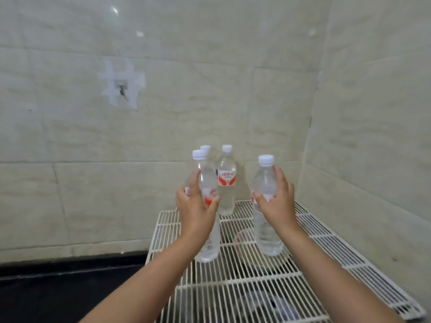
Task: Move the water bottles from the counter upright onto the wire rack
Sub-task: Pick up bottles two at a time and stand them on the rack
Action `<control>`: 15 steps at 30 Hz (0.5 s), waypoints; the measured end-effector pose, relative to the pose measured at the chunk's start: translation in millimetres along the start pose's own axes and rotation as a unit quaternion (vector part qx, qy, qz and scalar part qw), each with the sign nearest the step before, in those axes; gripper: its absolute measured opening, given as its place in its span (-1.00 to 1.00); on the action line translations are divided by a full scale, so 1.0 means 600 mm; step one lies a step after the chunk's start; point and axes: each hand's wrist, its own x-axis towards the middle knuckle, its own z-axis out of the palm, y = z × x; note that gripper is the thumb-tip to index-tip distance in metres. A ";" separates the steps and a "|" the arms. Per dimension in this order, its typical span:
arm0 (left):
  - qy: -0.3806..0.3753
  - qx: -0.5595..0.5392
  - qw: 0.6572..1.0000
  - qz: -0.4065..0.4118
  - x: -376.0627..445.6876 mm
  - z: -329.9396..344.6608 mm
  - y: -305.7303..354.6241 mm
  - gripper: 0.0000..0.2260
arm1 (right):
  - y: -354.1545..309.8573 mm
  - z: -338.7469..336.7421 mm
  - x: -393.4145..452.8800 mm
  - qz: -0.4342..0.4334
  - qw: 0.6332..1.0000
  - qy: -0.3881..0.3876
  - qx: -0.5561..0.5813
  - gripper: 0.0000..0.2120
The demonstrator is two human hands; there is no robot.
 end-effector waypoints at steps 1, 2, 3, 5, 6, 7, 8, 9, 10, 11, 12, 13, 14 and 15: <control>0.004 -0.009 1.000 -0.010 0.009 0.024 -0.002 -0.33 | 0.018 0.000 0.014 0.006 1.000 0.001 0.007 -0.29; 0.005 -0.014 1.000 -0.013 0.017 0.047 -0.005 -0.33 | 0.035 0.000 0.027 0.012 1.000 0.004 0.012 -0.30; 0.003 -0.019 1.000 -0.012 0.024 0.067 -0.007 -0.34 | 0.049 0.002 0.039 0.014 1.000 0.006 0.015 -0.30; -0.006 -0.022 1.000 -0.011 0.040 0.105 -0.010 -0.36 | 0.068 0.006 0.061 0.017 1.000 0.007 0.017 -0.29; -0.009 -0.022 1.000 -0.009 0.045 0.122 -0.011 -0.36 | 0.074 0.009 0.069 0.022 1.000 0.004 0.016 -0.29; -0.011 -0.024 1.000 -0.007 0.050 0.138 -0.011 -0.36 | 0.079 0.013 0.074 0.029 0.999 -0.001 0.018 -0.29; -0.013 -0.031 0.999 -0.007 0.053 0.152 -0.011 -0.36 | 0.085 0.017 0.078 0.036 0.999 -0.007 0.021 -0.28; -0.016 -0.043 0.999 -0.011 0.058 0.165 -0.011 -0.35 | 0.090 0.021 0.084 0.040 0.999 -0.011 0.026 -0.28; -0.023 -0.054 0.998 -0.023 0.061 0.176 -0.010 -0.34 | 0.094 0.022 0.088 0.045 0.999 -0.010 0.028 -0.27; -0.028 -0.060 0.997 -0.036 0.064 0.184 -0.010 -0.33 | 0.097 0.022 0.093 0.053 0.998 -0.006 0.030 -0.26; -0.030 -0.060 0.997 -0.044 0.067 0.192 -0.012 -0.32 | 0.100 0.020 0.096 0.061 0.998 -0.001 0.030 -0.25; -0.031 -0.053 0.997 -0.046 0.068 0.197 -0.014 -0.30 | 0.103 0.018 0.098 0.070 0.997 0.001 0.027 -0.24; -0.033 -0.043 0.998 -0.045 0.068 0.200 -0.015 -0.28 | 0.106 0.015 0.098 0.076 0.997 -0.001 0.022 -0.23; -0.035 -0.032 0.998 -0.042 0.067 0.200 -0.016 -0.26 | 0.108 0.012 0.098 0.079 0.997 -0.007 0.016 -0.22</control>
